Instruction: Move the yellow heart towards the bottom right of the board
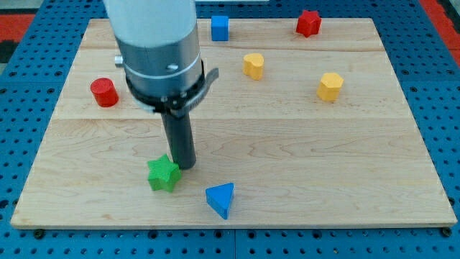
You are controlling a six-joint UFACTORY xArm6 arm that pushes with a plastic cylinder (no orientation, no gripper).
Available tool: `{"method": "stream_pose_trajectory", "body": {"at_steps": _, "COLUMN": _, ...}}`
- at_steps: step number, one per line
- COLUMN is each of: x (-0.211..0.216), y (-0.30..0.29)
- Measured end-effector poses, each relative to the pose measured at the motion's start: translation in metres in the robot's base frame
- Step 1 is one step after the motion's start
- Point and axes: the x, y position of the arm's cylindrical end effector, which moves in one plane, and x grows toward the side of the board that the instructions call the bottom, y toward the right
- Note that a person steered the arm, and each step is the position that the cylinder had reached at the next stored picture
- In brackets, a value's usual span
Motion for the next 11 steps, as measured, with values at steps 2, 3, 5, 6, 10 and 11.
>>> {"method": "stream_pose_trajectory", "body": {"at_steps": 2, "x": 0.044, "y": -0.096}}
{"method": "stream_pose_trajectory", "body": {"at_steps": 3, "x": 0.044, "y": -0.148}}
{"method": "stream_pose_trajectory", "body": {"at_steps": 5, "x": -0.098, "y": -0.089}}
{"method": "stream_pose_trajectory", "body": {"at_steps": 6, "x": -0.193, "y": -0.032}}
{"method": "stream_pose_trajectory", "body": {"at_steps": 10, "x": -0.205, "y": 0.112}}
{"method": "stream_pose_trajectory", "body": {"at_steps": 11, "x": -0.193, "y": 0.108}}
